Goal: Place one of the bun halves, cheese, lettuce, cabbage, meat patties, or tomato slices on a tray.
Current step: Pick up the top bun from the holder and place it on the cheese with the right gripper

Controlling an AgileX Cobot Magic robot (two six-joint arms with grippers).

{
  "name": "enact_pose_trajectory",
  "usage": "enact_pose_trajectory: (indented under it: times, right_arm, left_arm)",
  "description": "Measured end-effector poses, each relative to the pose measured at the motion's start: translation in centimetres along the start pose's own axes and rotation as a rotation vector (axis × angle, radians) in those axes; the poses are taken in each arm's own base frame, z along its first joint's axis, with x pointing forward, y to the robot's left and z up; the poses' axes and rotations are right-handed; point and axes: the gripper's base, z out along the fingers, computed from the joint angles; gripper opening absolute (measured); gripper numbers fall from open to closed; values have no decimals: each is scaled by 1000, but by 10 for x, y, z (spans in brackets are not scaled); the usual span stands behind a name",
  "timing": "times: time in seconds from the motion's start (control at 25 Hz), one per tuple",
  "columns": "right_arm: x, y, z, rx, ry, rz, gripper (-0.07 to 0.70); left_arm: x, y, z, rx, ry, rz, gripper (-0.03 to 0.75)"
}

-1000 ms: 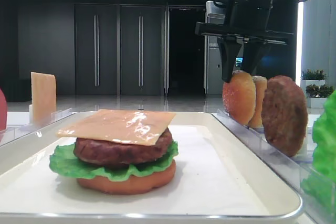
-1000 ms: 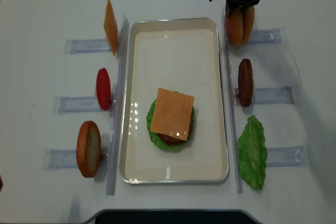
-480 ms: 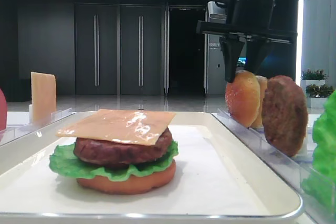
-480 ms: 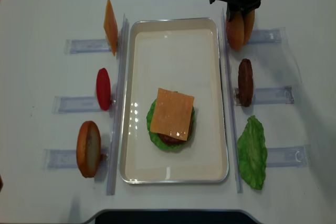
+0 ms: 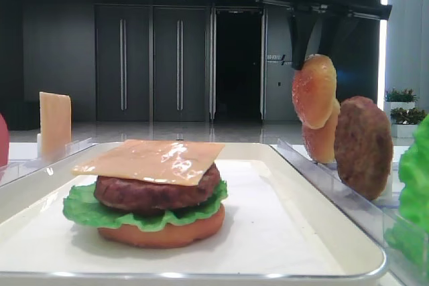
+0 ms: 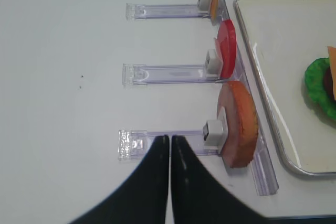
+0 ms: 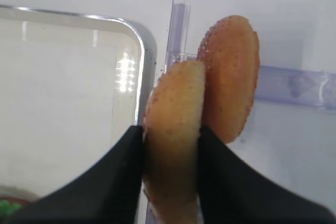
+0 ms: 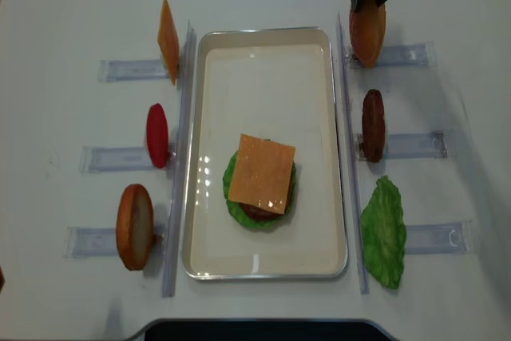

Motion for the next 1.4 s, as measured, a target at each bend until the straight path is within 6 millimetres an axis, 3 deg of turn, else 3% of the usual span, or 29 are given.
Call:
enact_pose_trajectory:
  times: [0.32,0.72,1.04,1.4]
  right_arm:
    - [5,8,-10,-82,32,37,243]
    - [19,21,-70,-247,-88,-8,242]
    - [50,21,-88,-330,-183,1,242]
    - [97,26,-84,-565,-285,52,242]
  left_arm:
    - [0,0,0,0,0,1,0]
    - [0,0,0,0,0,1,0]
    - [0,0,0,0,0,1,0]
    - [0,0,0,0,0,1,0]
